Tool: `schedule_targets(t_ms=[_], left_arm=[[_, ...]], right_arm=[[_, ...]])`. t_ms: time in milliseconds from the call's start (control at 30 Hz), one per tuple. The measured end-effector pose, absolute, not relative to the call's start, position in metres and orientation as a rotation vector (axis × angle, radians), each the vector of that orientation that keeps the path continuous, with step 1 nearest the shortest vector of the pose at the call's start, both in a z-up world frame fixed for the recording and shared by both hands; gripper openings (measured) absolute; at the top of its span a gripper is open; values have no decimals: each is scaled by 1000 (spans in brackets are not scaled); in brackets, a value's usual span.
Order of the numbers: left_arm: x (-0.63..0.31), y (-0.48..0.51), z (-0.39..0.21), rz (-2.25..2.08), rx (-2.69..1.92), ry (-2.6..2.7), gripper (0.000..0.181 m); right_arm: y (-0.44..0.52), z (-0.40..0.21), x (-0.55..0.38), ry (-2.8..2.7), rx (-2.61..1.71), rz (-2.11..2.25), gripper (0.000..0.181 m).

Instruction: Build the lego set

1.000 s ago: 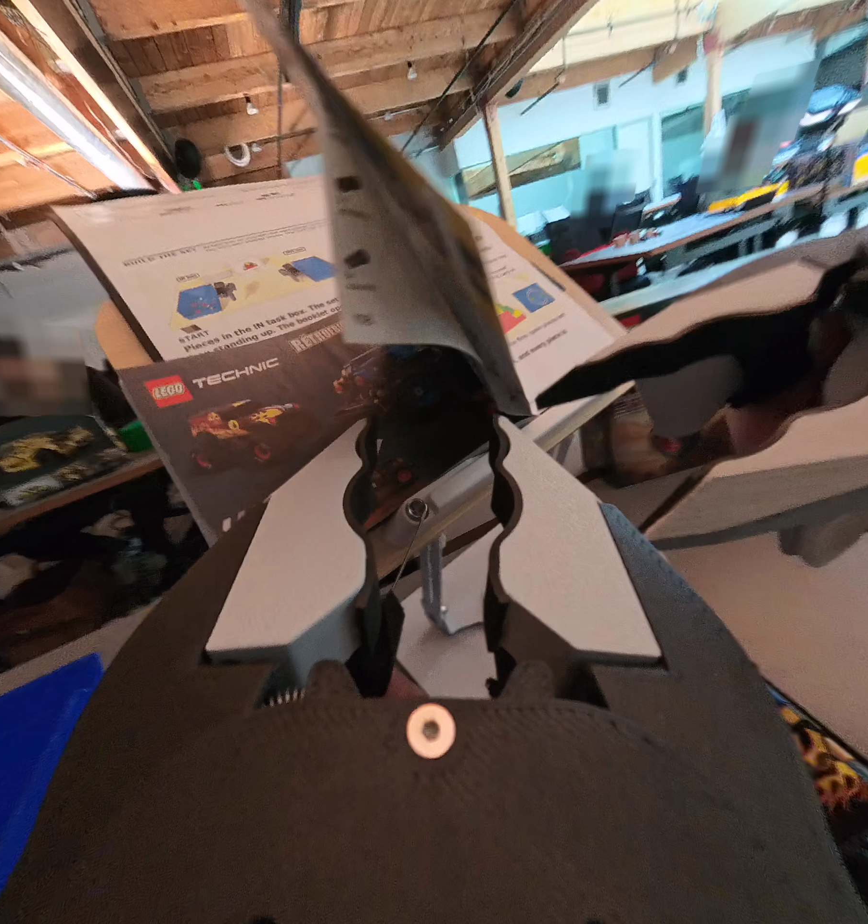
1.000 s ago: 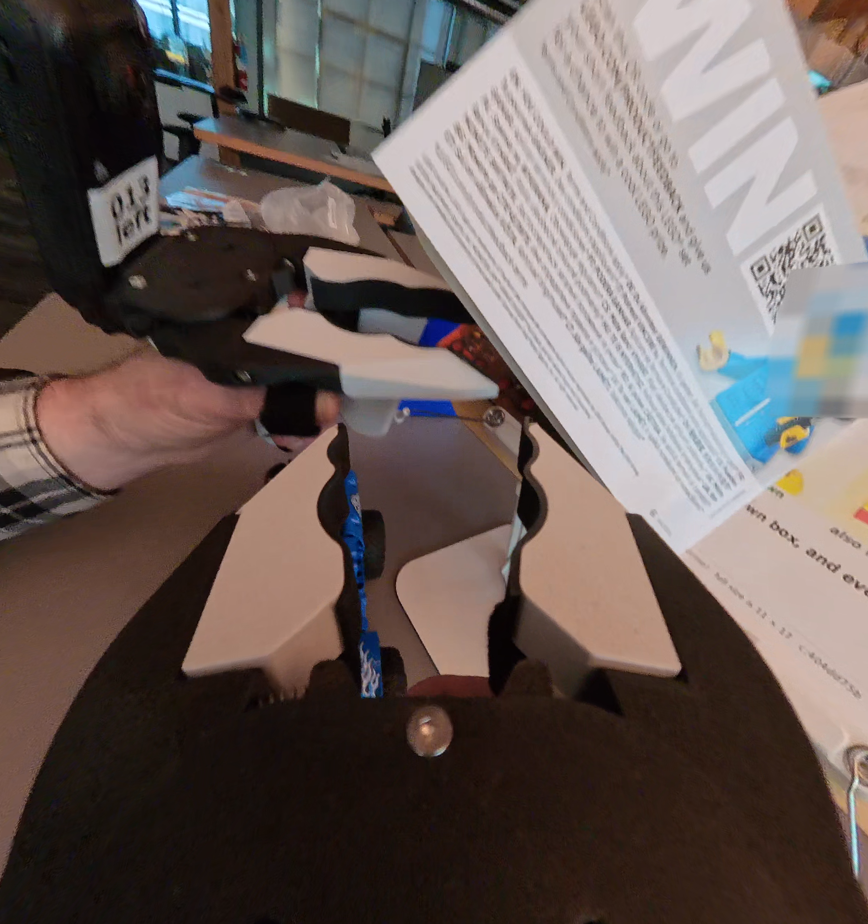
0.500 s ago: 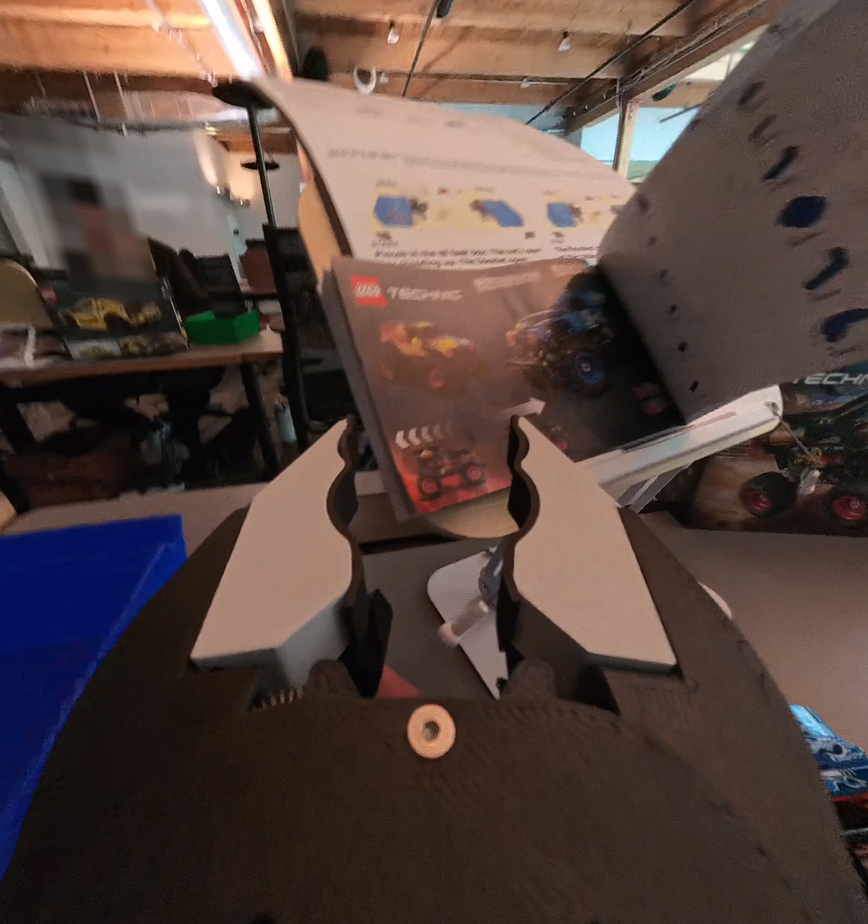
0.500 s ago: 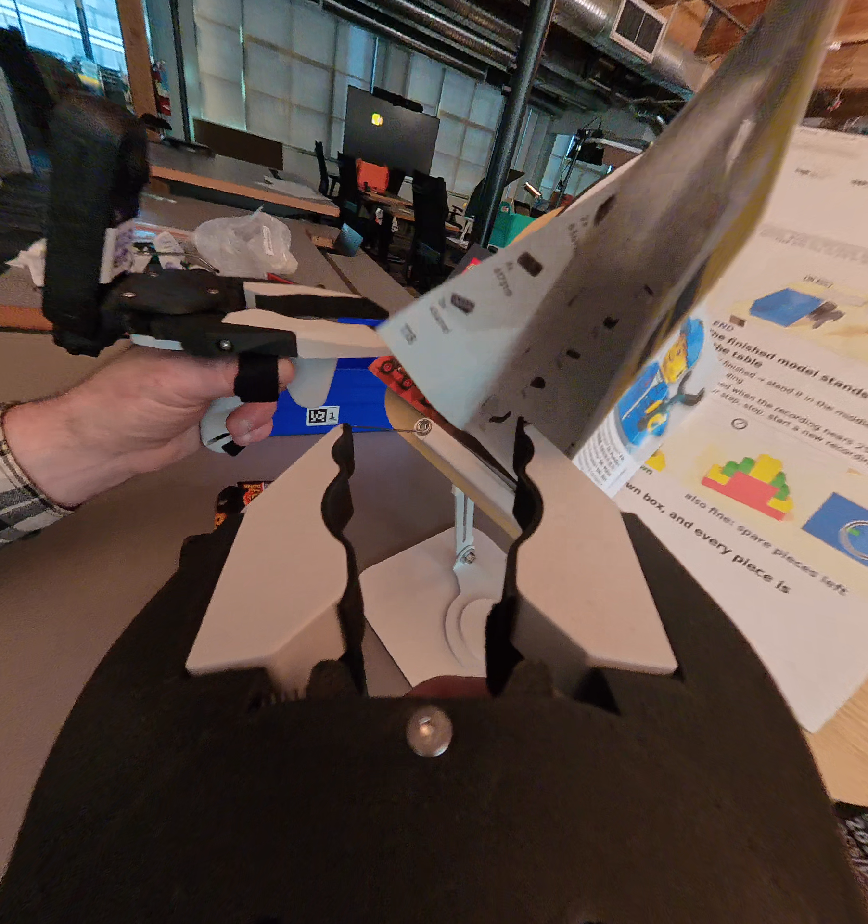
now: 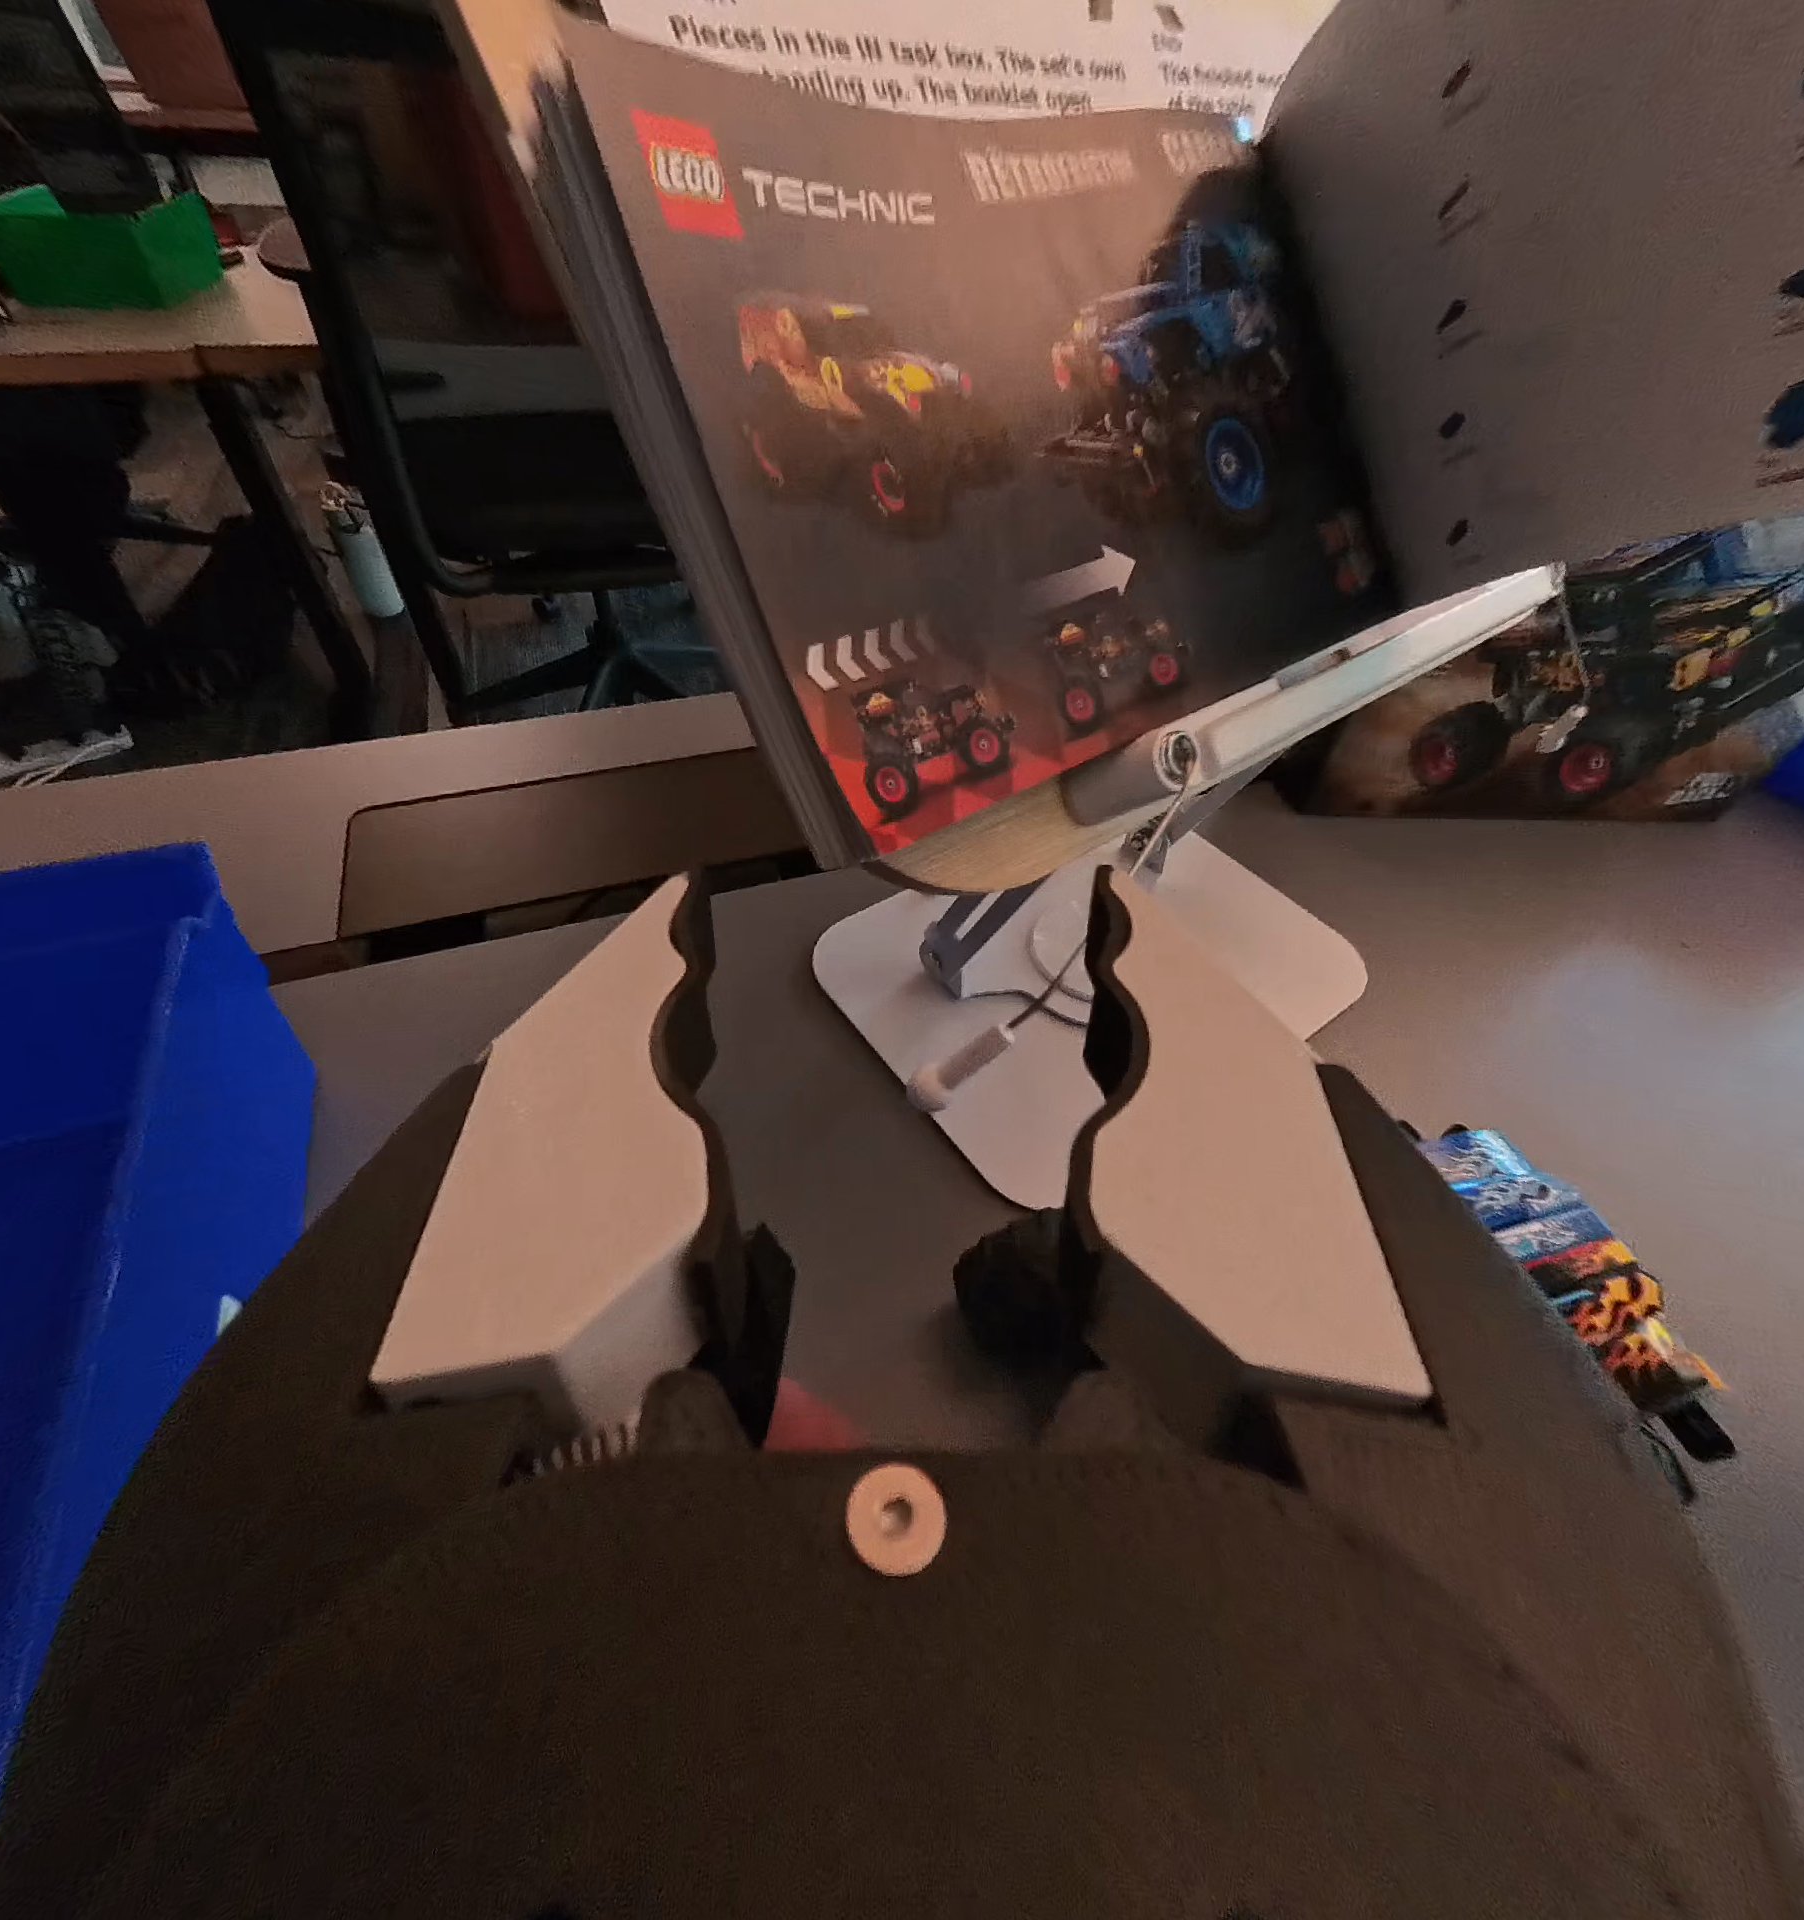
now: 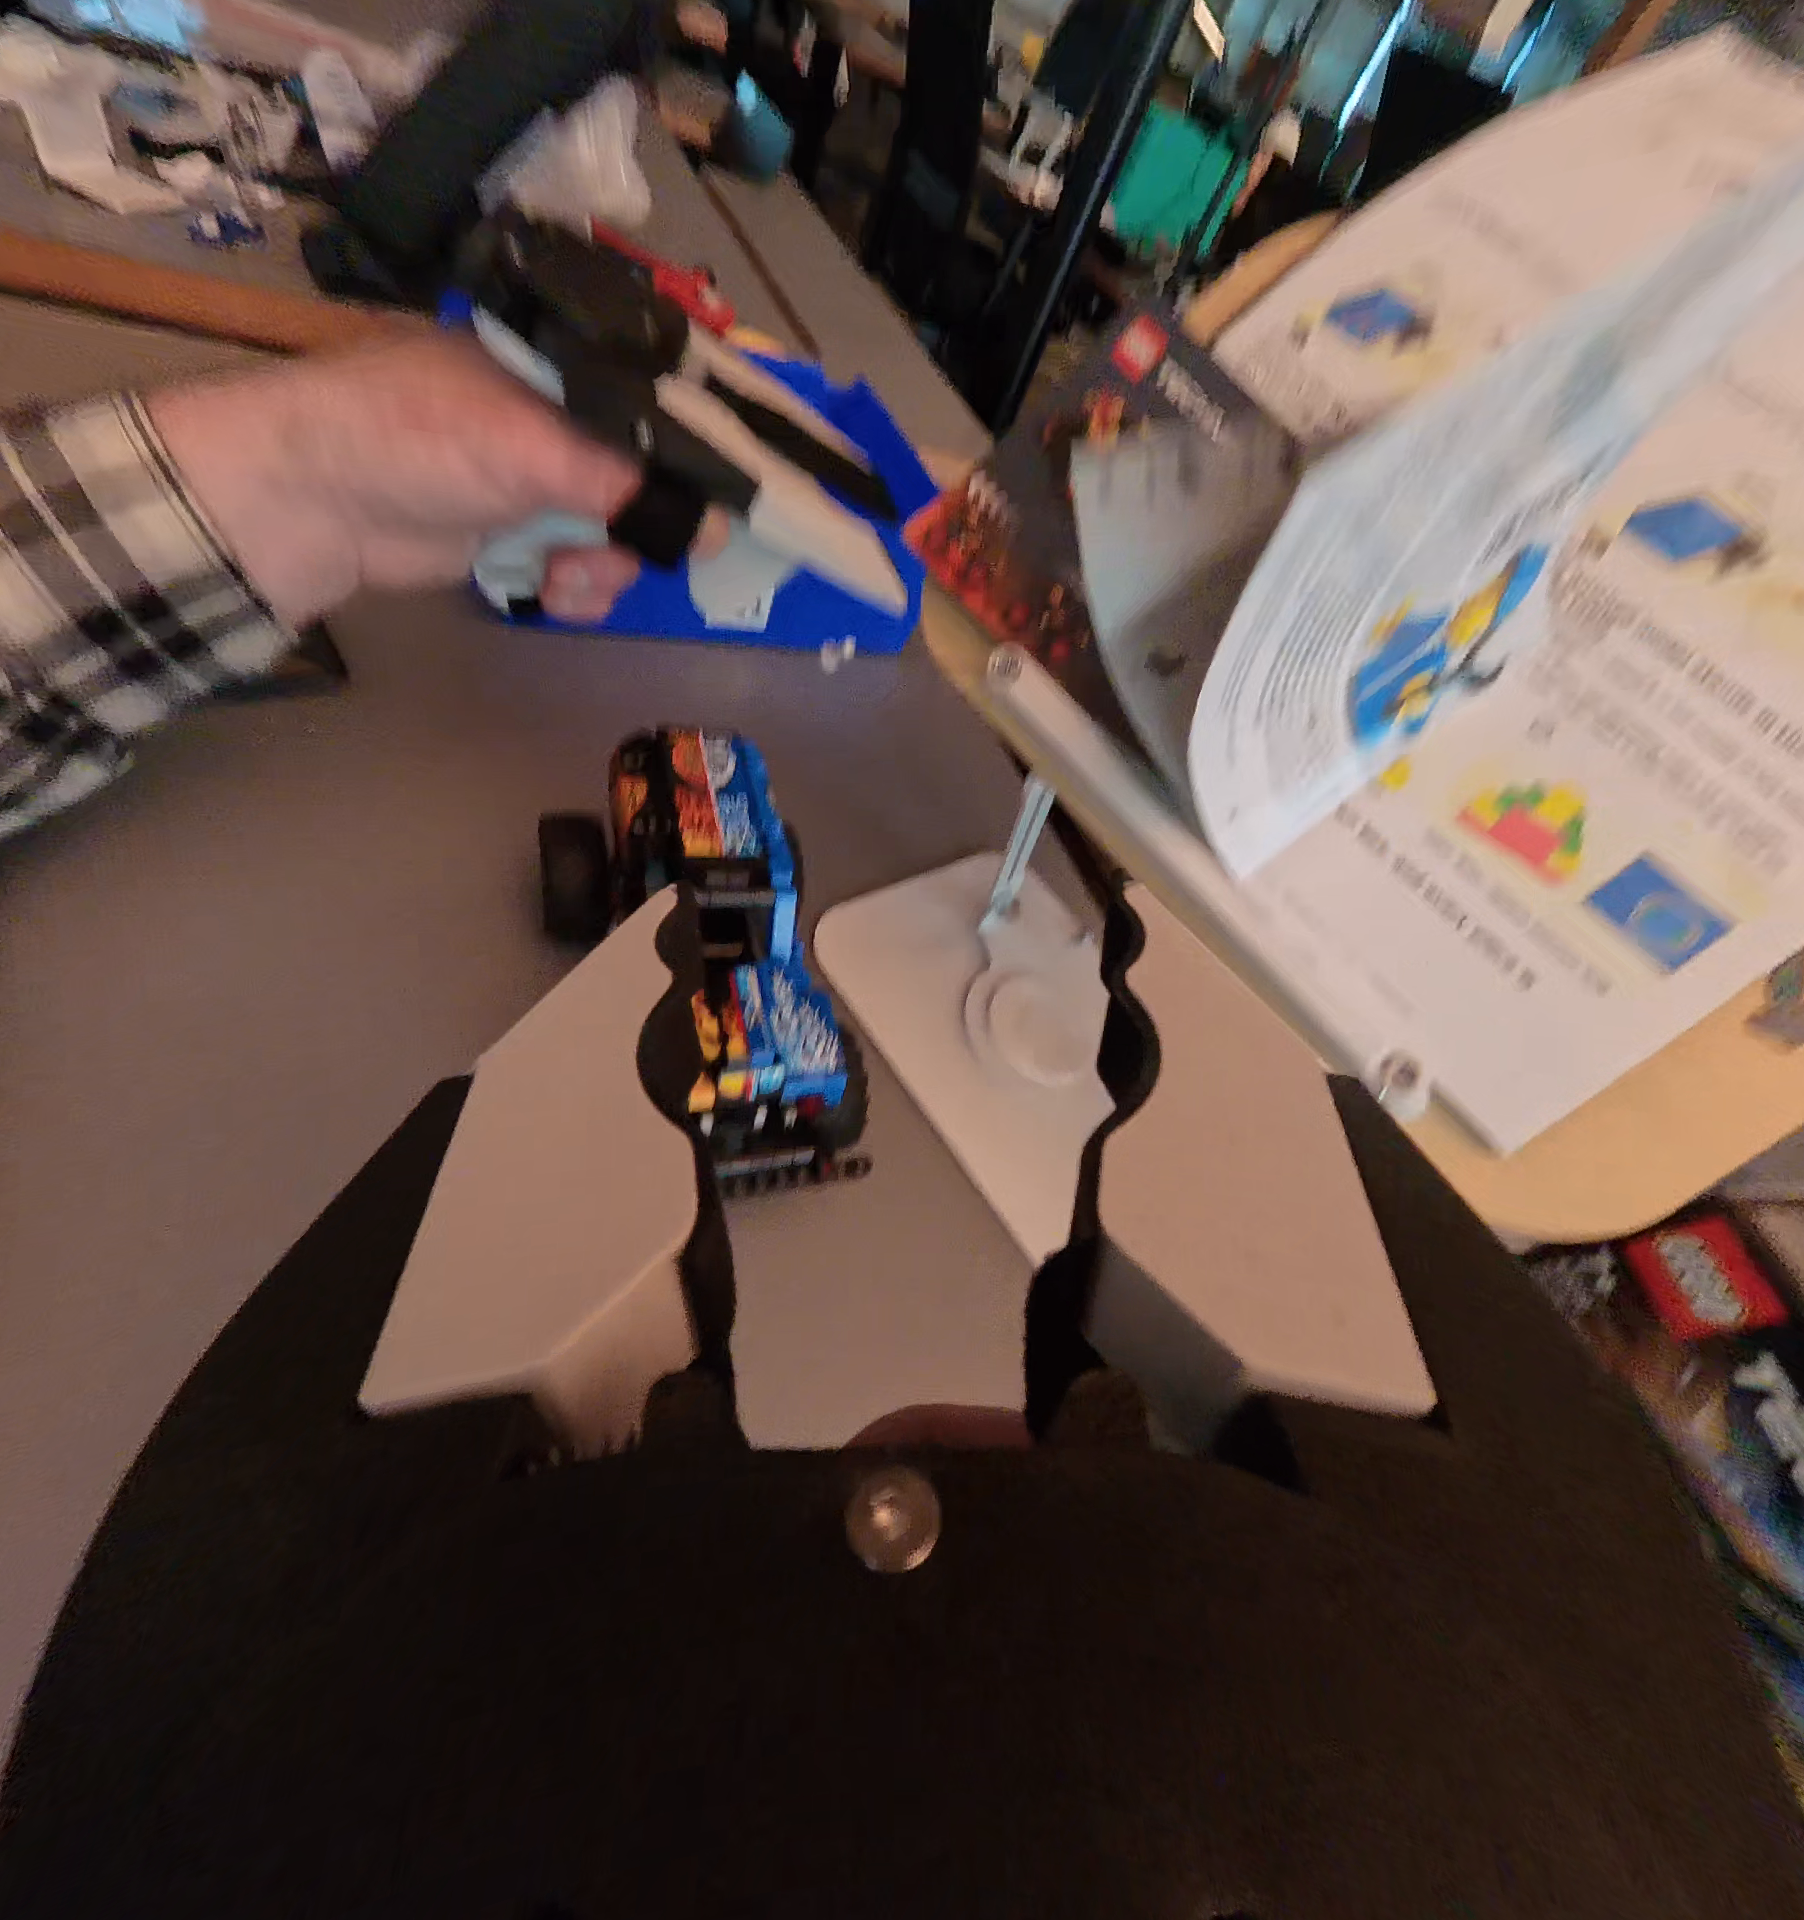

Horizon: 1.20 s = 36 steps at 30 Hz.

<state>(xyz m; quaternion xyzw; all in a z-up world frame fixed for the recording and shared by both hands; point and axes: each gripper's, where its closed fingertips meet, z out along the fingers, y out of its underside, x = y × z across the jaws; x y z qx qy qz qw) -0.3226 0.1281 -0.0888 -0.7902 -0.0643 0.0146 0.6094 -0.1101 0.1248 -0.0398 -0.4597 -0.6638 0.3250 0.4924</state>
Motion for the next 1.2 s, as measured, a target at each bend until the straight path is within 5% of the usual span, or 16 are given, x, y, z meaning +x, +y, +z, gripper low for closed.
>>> schedule_targets(t_ms=[467, 633, 1033, 1200], left_arm=[[-261, 102, -165, -422, -2114, -88, 70], [-243, 99, -162, -529, -2061, -101, 48], [-189, 114, -159, -574, -2016, -74, 55], [-152, 120, -137, -693, -1917, -48, 45]], right_arm=[[98, -226, -102, -1728, -1798, 1042, 87], [94, -235, -112, -1674, -1819, 1141, 72], [110, -240, -63, -1731, -1831, 971, 58], [118, -242, -31, -1745, -1856, 954, 57]])
